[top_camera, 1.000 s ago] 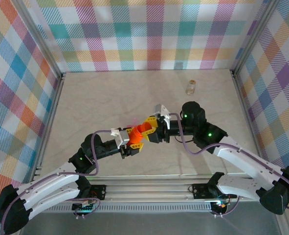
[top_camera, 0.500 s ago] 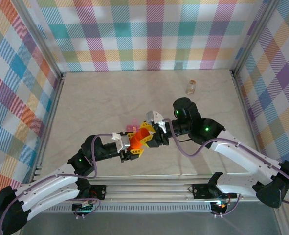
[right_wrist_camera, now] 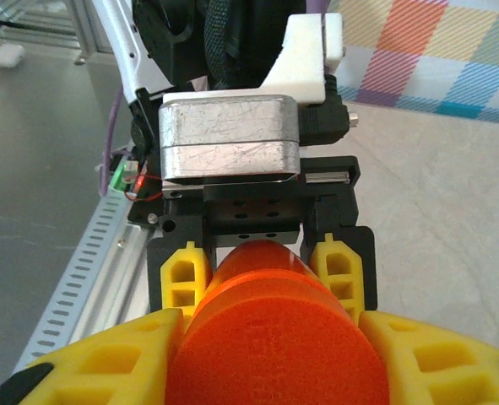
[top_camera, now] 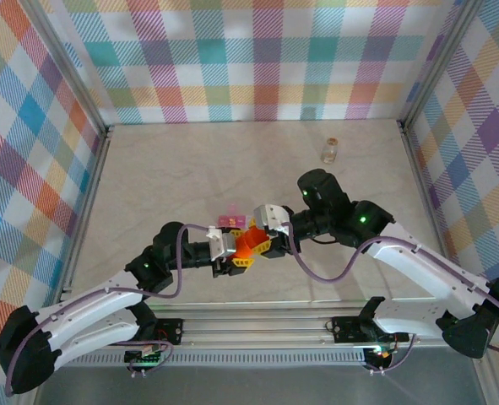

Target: Sort the pills into containers

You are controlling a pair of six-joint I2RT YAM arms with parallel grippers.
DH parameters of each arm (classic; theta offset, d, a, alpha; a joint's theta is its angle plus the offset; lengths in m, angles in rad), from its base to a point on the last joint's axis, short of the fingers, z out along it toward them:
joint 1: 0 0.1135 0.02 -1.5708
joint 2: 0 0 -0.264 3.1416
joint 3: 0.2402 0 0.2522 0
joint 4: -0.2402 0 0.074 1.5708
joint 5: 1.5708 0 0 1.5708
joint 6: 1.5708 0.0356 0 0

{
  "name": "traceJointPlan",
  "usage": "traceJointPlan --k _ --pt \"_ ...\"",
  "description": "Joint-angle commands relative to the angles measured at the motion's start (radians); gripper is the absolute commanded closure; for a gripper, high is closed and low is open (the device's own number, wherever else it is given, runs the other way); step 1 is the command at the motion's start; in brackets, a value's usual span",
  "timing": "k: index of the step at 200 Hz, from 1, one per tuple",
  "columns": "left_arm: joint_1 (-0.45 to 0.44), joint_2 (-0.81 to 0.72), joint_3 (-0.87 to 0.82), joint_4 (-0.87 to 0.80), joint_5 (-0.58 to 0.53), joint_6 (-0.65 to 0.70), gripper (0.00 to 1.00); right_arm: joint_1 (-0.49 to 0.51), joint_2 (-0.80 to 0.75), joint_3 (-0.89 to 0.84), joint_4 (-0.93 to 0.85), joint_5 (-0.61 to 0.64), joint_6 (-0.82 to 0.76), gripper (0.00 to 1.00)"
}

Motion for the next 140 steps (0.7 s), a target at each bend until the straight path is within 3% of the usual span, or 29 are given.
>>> traceJointPlan --k 1,38,66,92,113,140 --pt "0.044 0.018 0.11 0.268 0.005 -0.06 1.0 0.037 0.027 -0.032 -0.156 -0.074 -0.045 0.77" --pt "0.055 0.032 0.145 0.257 0.008 -0.038 1.0 0.037 0.074 -0.035 -0.164 -0.112 0.059 0.74" --pt "0.054 0.01 0.146 0.236 -0.054 -0.005 1.0 0.037 0.125 -0.026 -0.163 -0.115 0.191 0.74" --pt "0.054 -0.032 0.135 0.202 -0.138 0.047 1.0 0.036 0.144 -0.077 -0.025 -0.197 0.368 0.73" --pt "0.053 -0.058 0.125 0.183 -0.228 0.077 1.0 0.037 0.155 -0.093 0.064 -0.097 0.547 0.73" --pt "0.053 -0.074 0.089 0.209 -0.307 0.096 1.0 0.037 0.158 -0.084 0.094 0.118 0.732 0.73"
